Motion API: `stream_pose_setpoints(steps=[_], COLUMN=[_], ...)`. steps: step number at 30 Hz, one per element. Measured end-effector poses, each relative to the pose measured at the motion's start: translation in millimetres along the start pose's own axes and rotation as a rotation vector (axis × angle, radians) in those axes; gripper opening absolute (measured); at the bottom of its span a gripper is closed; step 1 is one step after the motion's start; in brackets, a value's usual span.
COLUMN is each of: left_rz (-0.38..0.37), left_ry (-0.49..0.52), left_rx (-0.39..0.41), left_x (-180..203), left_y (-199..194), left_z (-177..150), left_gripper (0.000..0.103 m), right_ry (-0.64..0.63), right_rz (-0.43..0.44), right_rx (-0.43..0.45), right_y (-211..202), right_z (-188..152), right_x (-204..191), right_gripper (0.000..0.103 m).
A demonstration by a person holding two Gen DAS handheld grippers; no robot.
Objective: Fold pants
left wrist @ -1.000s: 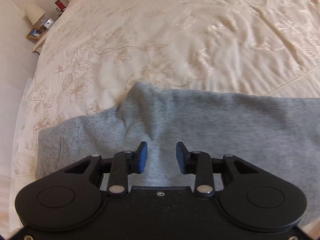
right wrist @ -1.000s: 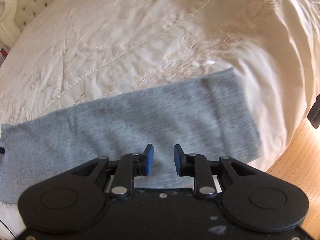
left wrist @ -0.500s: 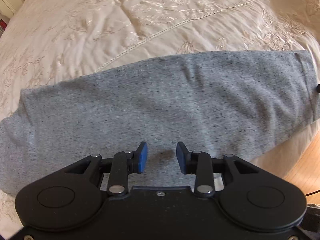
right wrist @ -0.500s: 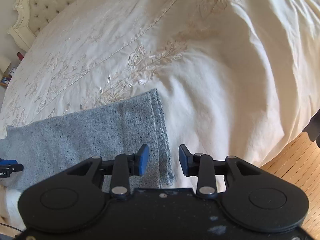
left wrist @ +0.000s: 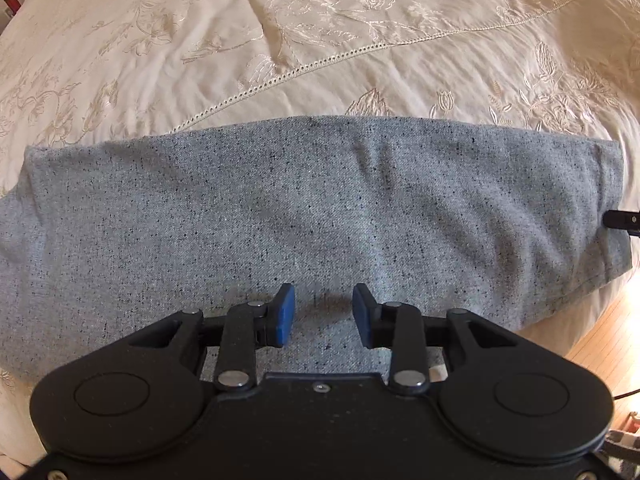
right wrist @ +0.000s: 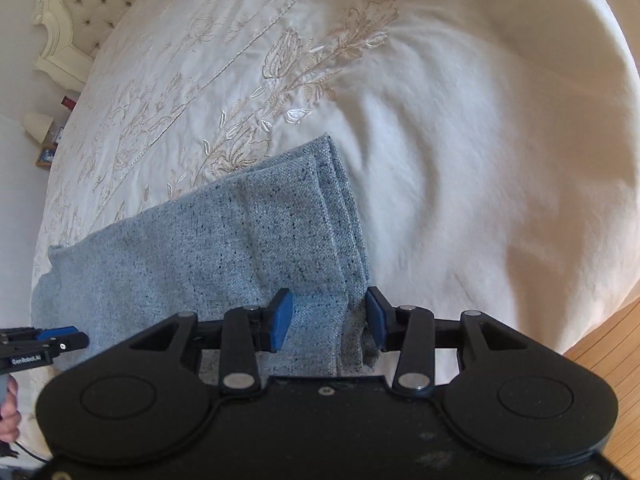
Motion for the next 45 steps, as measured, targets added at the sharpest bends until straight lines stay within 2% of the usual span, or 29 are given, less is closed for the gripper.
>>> stream_pose_setpoints(steps=[2,3,8,13,17,21,25,28,30,33,35,39,41,45], left_rz=[-0.018,-0.023,-0.031,-0.030,-0.040,-0.071,-0.113,-0.116,-0.109,-0.095,-0.111,-0.201,-0.217,-0.248], left_ry=[0.003,0.007,-0.005,-0.073,-0.058,-0.073,-0.026,0.034,0.044,0.086,0.115,0.046,0.005,-0.086], left_rx=[0.007,0.015,0.075,0.011,0.001,0.046,0.035,0.023,-0.017,-0.035,-0.038,0.002,0.022,0.004], left_x=[6.0,9.7,23.0,22.9,23.0,11.8,9.1,17.0,18.7,23.7,25.4,-3.2,-26.9,-89.4], left_y=[3.7,6.0,24.6,59.7,51.2,15.9,-1.9,1.8,16.9,34.5,32.0,5.0,-4.3,-5.9], left_z=[7.0,11.1,43.8,73.2,78.5,58.5,18.6,-2.3,-9.4,-13.9,-8.7,7.4,13.1,19.2], left_gripper=[0.044,0.044,0.044,0.043,0.043,0.043,0.043,0.043,0.043,0.042,0.041,0.041,0.041,0.041], right_ry=[0.035,0.023,-0.007,-0.014,-0.018,-0.018,-0.019,-0.014,-0.029,-0.035,-0.044,-0.058,-0.070,-0.135], right_rz=[0.000,-0.011,-0.021,-0.017,-0.017,-0.027,-0.036,-0.040,-0.053,-0.065,-0.079,-0.105,-0.106,-0.083], right_rx=[0.011,0.018,0.058,0.093,0.100,0.088,0.089,0.089,0.090,0.094,0.105,0.140,0.168,0.216], right_y=[-4.2,-8.8,-35.7,-57.7,-66.7,-66.6,-68.7,-69.6,-72.1,-75.5,-79.2,-90.4,-99.7,-112.0], right_z=[2.1,3.0,0.9,5.2,9.3,12.9,15.5,17.1,17.1,18.0,19.1,22.0,23.2,25.4], right_x=[1.6,0.2,-17.3,-33.9,-43.2,-48.9,-52.3,-55.8,-60.4,-68.0,-75.8,-101.9,-127.6,-188.9], right_gripper=[0.025,0.008,0.008,0.008,0.008,0.008,0.008,0.008,0.008,0.008,0.008,0.008,0.008,0.008])
Point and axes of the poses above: each gripper's, at about its wrist camera, not at the fingertips, and y roughly the way its jaws point, x to its right, z to its top, the point moved 3 cm from there along y, roughly the way its jaws point, and after that the axes turned 9 degrees about -y, right-handed, at the moved point
